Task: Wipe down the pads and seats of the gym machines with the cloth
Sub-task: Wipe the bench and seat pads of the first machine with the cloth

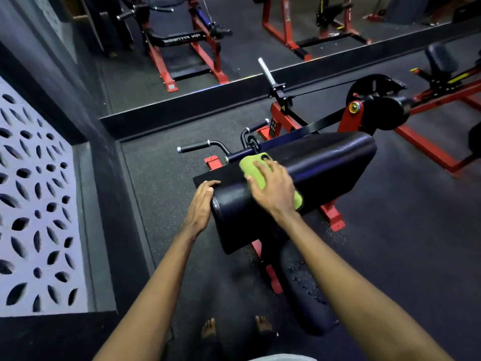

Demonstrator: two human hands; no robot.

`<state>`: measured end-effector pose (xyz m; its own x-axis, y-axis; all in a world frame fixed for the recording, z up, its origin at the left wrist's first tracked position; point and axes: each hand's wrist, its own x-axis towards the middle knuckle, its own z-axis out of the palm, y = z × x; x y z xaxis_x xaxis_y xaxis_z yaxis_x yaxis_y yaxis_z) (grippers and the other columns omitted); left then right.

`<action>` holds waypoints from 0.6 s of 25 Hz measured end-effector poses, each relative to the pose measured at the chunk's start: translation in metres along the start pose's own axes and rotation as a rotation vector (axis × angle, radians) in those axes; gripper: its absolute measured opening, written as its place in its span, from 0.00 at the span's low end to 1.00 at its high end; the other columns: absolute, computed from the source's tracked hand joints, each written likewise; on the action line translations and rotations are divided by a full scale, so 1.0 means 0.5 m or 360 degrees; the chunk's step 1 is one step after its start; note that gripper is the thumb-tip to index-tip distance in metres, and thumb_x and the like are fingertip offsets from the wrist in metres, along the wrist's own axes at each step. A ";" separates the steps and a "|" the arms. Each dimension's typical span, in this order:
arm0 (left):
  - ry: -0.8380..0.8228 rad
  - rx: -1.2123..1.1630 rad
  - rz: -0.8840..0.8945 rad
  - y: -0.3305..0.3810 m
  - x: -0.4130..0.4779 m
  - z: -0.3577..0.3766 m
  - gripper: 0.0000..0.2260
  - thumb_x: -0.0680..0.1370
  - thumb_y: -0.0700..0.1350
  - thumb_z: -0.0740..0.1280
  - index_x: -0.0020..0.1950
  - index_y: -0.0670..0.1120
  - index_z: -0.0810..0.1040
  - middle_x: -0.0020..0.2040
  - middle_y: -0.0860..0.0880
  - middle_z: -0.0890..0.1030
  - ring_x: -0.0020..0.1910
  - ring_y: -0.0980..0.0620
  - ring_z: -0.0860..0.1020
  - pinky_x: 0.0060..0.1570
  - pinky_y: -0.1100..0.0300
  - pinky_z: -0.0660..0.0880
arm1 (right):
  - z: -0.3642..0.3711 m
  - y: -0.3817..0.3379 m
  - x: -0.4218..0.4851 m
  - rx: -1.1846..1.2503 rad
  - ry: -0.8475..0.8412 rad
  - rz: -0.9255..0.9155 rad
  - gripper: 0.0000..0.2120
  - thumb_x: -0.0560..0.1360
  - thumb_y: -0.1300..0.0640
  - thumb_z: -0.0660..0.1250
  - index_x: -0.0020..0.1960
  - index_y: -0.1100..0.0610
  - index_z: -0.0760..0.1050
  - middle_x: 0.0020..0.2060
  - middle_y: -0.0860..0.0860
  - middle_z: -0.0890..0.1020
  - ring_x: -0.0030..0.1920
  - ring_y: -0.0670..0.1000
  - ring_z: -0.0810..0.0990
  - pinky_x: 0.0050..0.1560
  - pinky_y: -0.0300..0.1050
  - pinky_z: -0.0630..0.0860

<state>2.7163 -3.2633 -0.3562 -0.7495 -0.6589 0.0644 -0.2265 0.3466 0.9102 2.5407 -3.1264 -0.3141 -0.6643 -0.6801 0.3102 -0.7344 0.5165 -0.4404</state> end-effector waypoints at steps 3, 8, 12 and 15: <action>-0.0121 -0.0080 -0.0116 -0.015 0.014 -0.017 0.16 0.86 0.49 0.49 0.69 0.51 0.71 0.71 0.51 0.71 0.72 0.54 0.67 0.76 0.57 0.57 | 0.041 -0.102 -0.093 0.0031 -0.0039 -0.0080 0.24 0.79 0.40 0.64 0.74 0.45 0.72 0.71 0.51 0.74 0.71 0.54 0.70 0.71 0.51 0.67; -0.0354 0.0047 -0.0258 -0.031 0.037 -0.045 0.20 0.87 0.47 0.49 0.77 0.43 0.64 0.79 0.45 0.61 0.80 0.50 0.54 0.76 0.62 0.47 | 0.031 -0.107 -0.021 -0.0029 0.0039 0.0242 0.24 0.76 0.42 0.67 0.70 0.48 0.76 0.67 0.52 0.77 0.66 0.55 0.74 0.66 0.52 0.71; -0.0469 0.0105 -0.0329 -0.025 0.046 -0.054 0.22 0.87 0.48 0.49 0.79 0.40 0.58 0.81 0.43 0.56 0.81 0.49 0.49 0.76 0.60 0.44 | 0.049 -0.177 -0.016 -0.0228 -0.0073 0.0277 0.23 0.74 0.43 0.66 0.66 0.50 0.79 0.64 0.53 0.79 0.64 0.57 0.75 0.67 0.52 0.70; -0.0529 0.0151 -0.0254 -0.044 0.062 -0.062 0.26 0.84 0.54 0.49 0.77 0.41 0.62 0.78 0.42 0.62 0.80 0.46 0.55 0.79 0.53 0.48 | 0.044 -0.187 -0.045 -0.0200 -0.0222 0.0073 0.24 0.75 0.41 0.66 0.68 0.49 0.78 0.65 0.51 0.79 0.65 0.55 0.75 0.68 0.51 0.71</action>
<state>2.7176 -3.3120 -0.3617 -0.8574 -0.4627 -0.2254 -0.4017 0.3276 0.8552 2.6273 -3.1712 -0.2985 -0.6780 -0.7154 0.1689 -0.7214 0.6035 -0.3398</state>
